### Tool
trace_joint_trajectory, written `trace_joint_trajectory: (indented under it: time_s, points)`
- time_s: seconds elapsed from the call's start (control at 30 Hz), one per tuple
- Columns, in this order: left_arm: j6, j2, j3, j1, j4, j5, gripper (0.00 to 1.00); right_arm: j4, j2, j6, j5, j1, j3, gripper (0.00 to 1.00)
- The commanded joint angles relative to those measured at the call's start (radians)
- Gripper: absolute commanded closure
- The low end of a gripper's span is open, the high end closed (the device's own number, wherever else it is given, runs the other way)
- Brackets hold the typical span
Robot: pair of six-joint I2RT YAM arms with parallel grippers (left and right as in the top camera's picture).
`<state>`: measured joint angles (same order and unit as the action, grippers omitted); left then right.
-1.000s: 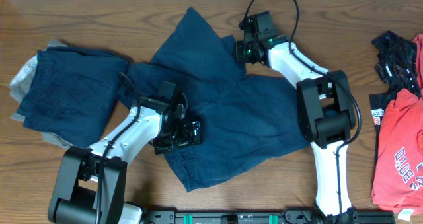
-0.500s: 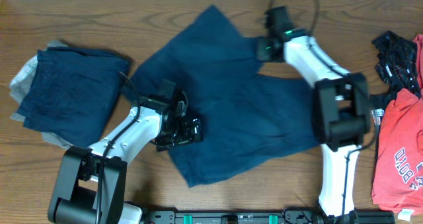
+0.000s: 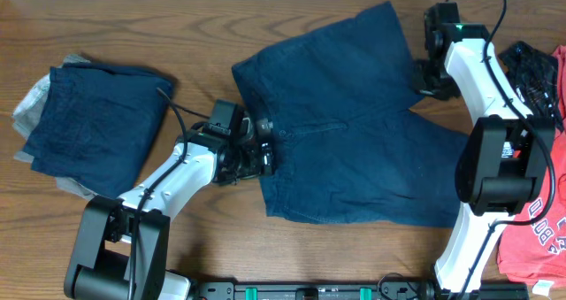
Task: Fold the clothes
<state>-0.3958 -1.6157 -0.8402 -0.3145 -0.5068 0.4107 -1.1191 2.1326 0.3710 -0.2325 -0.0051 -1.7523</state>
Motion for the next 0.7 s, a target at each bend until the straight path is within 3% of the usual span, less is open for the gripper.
trace_joint_trajectory:
  time_s: [0.0,0.23,0.37,0.5,0.67]
  points:
    - [0.039,0.008,-0.041,0.015,-0.076,0.044,0.10,-0.062,-0.030,0.089,-0.061,-0.052,0.000,0.70]
    - [0.040,0.042,-0.048,0.007,-0.253,0.213,0.04,-0.202,-0.167,0.094,0.057,-0.145,0.000,0.68]
    - [-0.015,0.042,-0.046,-0.029,-0.304,0.214,0.02,-0.255,-0.235,0.021,0.211,-0.184,0.003,0.65]
    - [-0.122,0.042,-0.045,-0.099,-0.295,0.156,0.02,-0.271,-0.305,-0.010,0.322,-0.213,0.053,0.66]
    - [-0.359,0.042,-0.042,-0.210,-0.286,0.042,0.02,-0.248,-0.430,0.012,0.350,-0.256,0.217,0.66]
